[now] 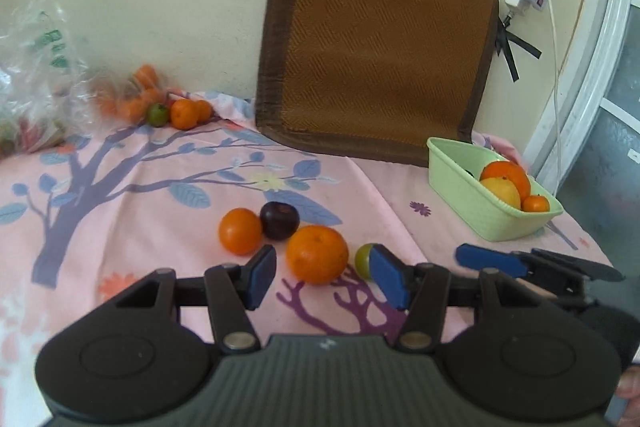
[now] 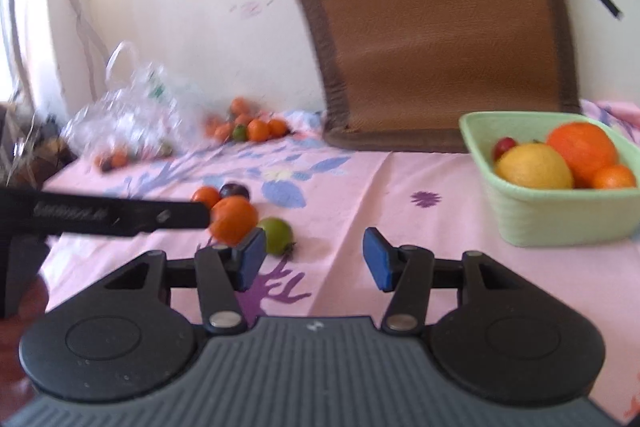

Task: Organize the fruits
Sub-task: 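Grasp the large mandarin with the left gripper while the right gripper grasps the green tomato, then carry the mandarin and green tomato into the green basket and open both grippers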

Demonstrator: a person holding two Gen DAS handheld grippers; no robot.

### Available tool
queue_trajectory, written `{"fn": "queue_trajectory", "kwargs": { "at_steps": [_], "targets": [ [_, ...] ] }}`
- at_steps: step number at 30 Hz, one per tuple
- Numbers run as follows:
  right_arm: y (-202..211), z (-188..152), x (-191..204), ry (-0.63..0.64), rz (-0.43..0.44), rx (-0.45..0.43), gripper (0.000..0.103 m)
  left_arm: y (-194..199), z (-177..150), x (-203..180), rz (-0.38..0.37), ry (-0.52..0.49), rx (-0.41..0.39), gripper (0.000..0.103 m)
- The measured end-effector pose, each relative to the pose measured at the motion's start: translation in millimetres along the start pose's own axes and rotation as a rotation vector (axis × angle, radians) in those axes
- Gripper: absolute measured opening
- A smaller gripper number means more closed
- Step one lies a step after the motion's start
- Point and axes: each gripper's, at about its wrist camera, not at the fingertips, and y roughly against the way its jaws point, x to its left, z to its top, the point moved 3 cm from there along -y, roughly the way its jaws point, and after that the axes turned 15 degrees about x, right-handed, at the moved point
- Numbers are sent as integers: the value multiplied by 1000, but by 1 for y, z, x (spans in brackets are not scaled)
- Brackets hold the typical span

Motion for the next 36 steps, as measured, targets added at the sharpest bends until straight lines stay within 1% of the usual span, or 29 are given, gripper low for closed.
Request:
{"fn": "queue_trajectory", "kwargs": {
  "at_steps": [2,4,6,8,9,10,12,13,14,15,18,22,26,30,32,34,36],
  "targets": [
    [-12,4,10,94,-28,53,56,-10,6,0,-6,17,27,53],
    [-22,8,16,162,-31,93,56,-18,10,4,-24,47,48,53],
    [-30,12,23,215,-29,104,55,-24,12,6,-37,68,60,53],
    [-37,16,27,256,-38,109,55,-29,11,5,-28,70,68,50],
    [-41,17,29,267,-40,113,53,-29,10,5,-25,71,62,49],
    [-45,19,29,272,-42,124,49,-29,10,6,-25,71,58,42],
    [-46,21,29,271,-16,130,36,-28,9,8,-32,78,56,41],
    [-45,20,30,271,-10,130,35,-27,9,9,-37,84,56,41],
    [-44,18,31,272,-23,123,29,-26,8,8,-39,86,55,41],
    [-42,17,31,272,-32,120,29,-25,7,6,-42,85,57,41],
    [-29,8,28,233,-15,115,29,-18,0,-4,-65,71,57,41],
    [-7,-8,19,184,-44,75,29,-9,-9,-27,-112,33,51,41],
    [20,-19,-1,121,-117,9,29,-7,0,-58,-150,-33,43,41],
    [48,-16,-29,69,-231,-114,29,-12,27,-91,-189,-95,35,41],
    [59,-10,-48,19,-276,-171,29,-19,43,-110,-189,-138,24,41],
    [62,-4,-67,-19,-327,-205,29,-31,62,-129,-194,-167,28,41],
    [58,1,-86,-39,-375,-220,29,-46,80,-143,-209,-165,49,41]
  ]
}}
